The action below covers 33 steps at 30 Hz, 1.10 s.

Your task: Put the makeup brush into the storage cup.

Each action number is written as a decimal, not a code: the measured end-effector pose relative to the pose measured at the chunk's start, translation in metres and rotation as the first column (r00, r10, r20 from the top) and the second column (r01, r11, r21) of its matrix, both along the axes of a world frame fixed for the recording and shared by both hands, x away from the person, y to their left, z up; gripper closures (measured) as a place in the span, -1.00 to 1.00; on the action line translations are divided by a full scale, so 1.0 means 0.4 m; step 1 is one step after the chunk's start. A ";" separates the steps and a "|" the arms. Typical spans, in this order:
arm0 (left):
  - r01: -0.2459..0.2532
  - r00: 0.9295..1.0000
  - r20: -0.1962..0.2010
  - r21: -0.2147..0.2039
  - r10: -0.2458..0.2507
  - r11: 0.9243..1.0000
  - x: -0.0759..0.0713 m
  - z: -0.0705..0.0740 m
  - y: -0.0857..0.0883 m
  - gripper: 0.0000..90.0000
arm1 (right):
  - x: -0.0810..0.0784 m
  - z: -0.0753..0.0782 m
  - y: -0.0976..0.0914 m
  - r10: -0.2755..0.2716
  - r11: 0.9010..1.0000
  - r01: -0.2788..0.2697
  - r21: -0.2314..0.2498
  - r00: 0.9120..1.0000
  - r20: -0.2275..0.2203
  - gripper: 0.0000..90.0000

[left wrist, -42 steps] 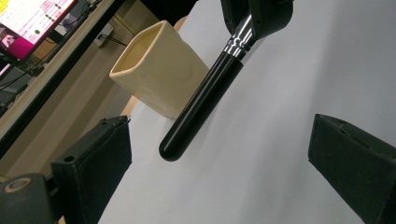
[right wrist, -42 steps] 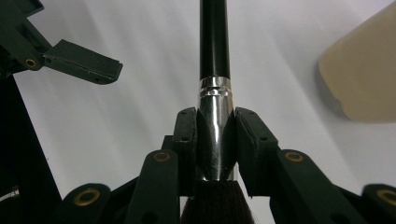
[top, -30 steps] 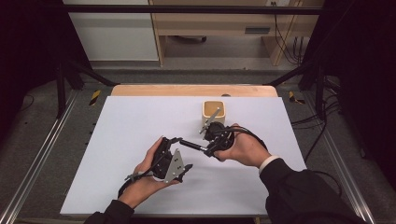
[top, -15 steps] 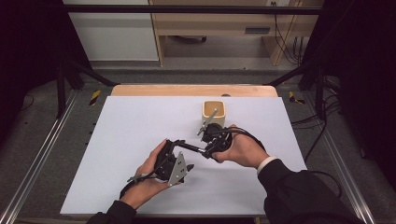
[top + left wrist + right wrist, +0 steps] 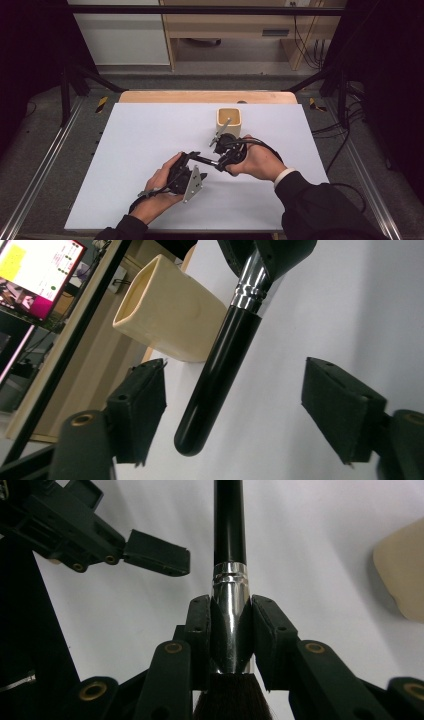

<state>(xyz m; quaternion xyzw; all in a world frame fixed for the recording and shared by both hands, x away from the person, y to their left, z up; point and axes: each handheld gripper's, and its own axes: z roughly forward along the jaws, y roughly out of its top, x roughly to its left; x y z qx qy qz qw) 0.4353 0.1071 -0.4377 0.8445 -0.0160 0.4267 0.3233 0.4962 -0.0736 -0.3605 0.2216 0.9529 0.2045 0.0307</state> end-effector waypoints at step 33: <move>0.030 0.993 0.113 0.101 -0.042 0.994 -0.013 -0.015 -0.023 0.30 | -0.011 -0.009 0.018 0.011 1.000 -0.011 -0.010 0.999 -0.036 0.57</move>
